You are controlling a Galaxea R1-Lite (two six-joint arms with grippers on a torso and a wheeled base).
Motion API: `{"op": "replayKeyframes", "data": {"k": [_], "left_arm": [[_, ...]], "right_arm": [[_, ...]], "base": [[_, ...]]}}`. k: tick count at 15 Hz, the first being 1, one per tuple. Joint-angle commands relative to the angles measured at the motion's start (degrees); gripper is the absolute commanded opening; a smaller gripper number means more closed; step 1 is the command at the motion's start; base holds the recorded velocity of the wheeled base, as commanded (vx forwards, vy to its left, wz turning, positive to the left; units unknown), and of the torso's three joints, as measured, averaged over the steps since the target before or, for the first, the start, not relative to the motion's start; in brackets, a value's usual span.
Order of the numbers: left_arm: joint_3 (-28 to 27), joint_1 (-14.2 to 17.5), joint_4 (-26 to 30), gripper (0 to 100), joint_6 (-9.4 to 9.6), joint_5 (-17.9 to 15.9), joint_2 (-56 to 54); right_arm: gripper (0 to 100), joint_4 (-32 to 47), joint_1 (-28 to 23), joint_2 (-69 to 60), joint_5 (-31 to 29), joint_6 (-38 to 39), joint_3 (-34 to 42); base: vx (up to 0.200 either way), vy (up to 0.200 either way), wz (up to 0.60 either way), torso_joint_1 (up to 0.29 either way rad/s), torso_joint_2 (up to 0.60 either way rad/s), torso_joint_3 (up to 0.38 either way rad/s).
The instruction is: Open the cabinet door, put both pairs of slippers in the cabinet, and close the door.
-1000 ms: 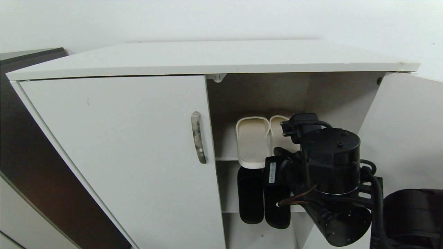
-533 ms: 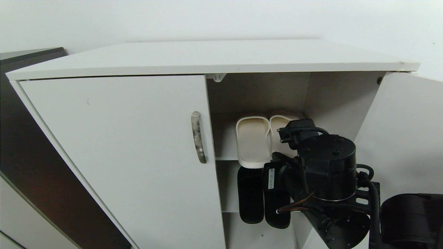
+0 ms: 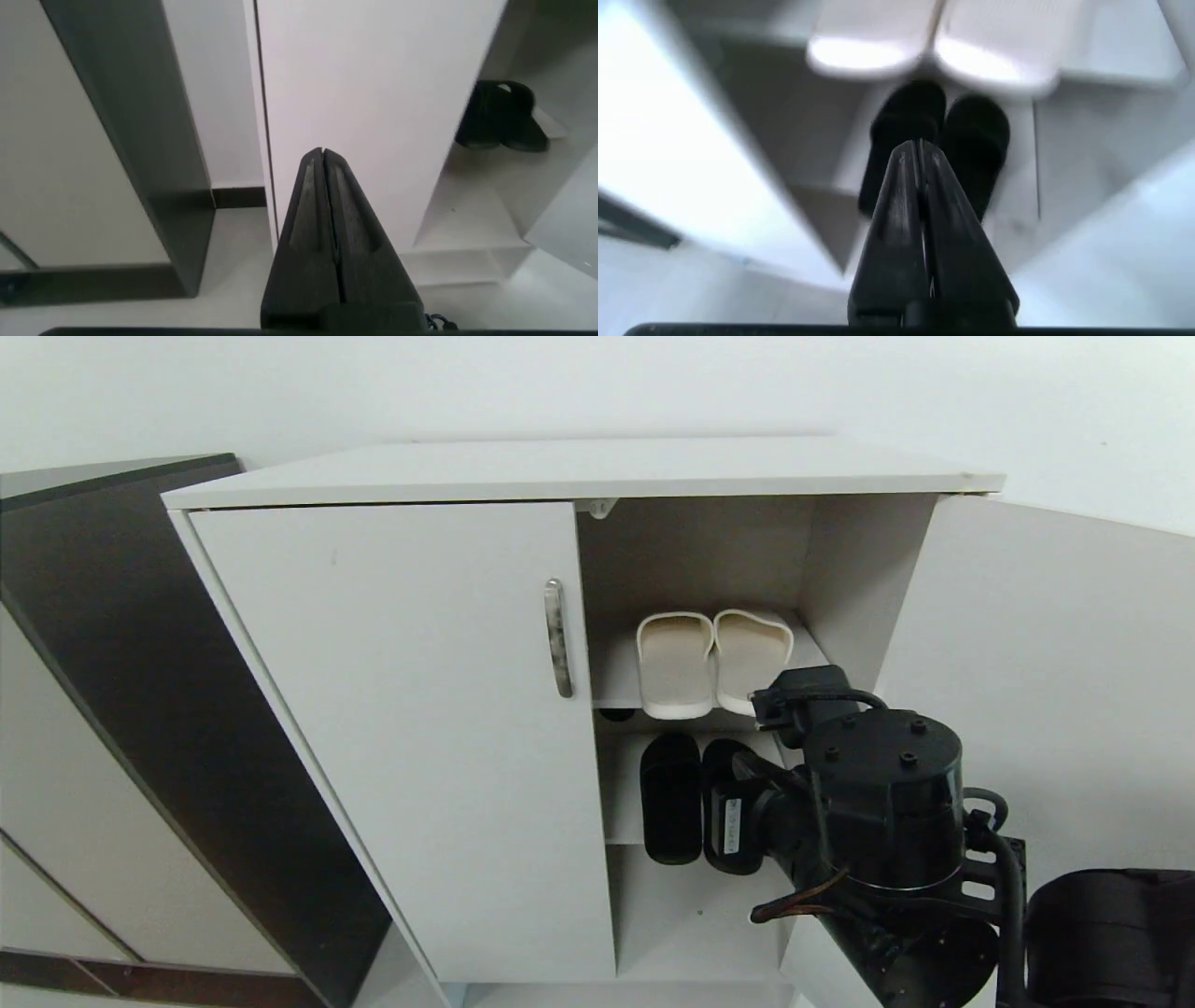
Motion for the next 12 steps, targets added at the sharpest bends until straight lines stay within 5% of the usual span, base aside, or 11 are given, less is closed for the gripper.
{"op": "replayKeyframes", "data": {"k": [1,10,12], "left_arm": [[0.0,0.0,0.0,0,-0.01,0.0,0.1],[0.0,0.0,0.0,0,-0.01,0.0,0.1],[0.0,0.0,0.0,0,-0.01,0.0,0.1]], "right_arm": [[0,0.0,0.0,0.3,0.0,0.0,0.3],[0,-3.8,-0.3,0.3,3.6,-0.4,4.0],[0,-3.9,-0.4,1.3,3.6,-0.6,4.0]], "base": [[-0.2,0.0,0.0,0.002,0.0,0.007],[-0.2,0.0,0.0,0.003,0.0,0.005],[0.0,0.0,0.0,0.0,0.0,0.0]]}}
